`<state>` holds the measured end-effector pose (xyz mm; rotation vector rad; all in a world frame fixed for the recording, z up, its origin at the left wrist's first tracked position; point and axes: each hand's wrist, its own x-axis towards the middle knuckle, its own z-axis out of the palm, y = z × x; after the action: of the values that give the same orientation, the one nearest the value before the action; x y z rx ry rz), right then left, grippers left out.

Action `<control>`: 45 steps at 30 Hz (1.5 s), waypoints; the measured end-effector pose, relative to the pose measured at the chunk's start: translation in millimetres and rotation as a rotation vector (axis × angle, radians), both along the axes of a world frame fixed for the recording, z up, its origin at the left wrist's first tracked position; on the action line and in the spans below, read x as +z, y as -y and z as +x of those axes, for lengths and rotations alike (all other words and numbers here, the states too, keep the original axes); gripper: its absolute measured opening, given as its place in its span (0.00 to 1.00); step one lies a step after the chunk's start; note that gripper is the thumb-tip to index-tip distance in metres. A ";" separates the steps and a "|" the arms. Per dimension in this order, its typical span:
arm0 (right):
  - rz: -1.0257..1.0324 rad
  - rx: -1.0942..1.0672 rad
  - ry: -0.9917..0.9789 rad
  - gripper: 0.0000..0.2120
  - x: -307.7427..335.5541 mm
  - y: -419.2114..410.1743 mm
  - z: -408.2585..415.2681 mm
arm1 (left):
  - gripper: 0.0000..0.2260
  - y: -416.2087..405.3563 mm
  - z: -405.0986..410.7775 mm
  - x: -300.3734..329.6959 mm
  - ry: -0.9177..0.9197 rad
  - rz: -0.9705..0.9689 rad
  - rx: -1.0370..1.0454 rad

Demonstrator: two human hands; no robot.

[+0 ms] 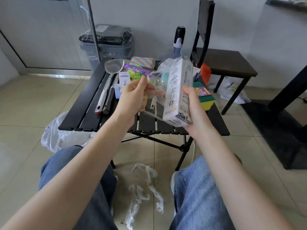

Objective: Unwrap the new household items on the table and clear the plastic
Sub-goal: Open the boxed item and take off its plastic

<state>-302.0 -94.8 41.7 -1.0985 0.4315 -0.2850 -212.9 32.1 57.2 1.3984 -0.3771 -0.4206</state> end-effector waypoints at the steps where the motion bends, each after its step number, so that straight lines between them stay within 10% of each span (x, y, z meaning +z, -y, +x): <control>1: -0.050 -0.014 -0.024 0.12 -0.3 -0.8 2.5 | 0.16 0.1 0.1 -0.6 -0.011 0.008 0.001; 17: -0.779 0.253 -0.152 0.30 3.4 -20.1 5.8 | 0.15 2.2 1.2 -20.9 0.203 0.153 0.154; 32: -1.207 -0.132 -0.136 0.10 -53.5 -22.1 15.1 | 0.12 5.3 9.4 -50.2 0.178 0.389 0.157; 45: -0.918 -0.385 -0.216 0.13 -54.5 -14.8 16.4 | 0.12 -12.4 12.0 -69.4 -0.337 0.184 0.106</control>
<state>-285.6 -80.0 -12.7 -1.9531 0.7390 -0.7534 -200.9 44.5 -12.2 1.4863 0.0110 -0.6044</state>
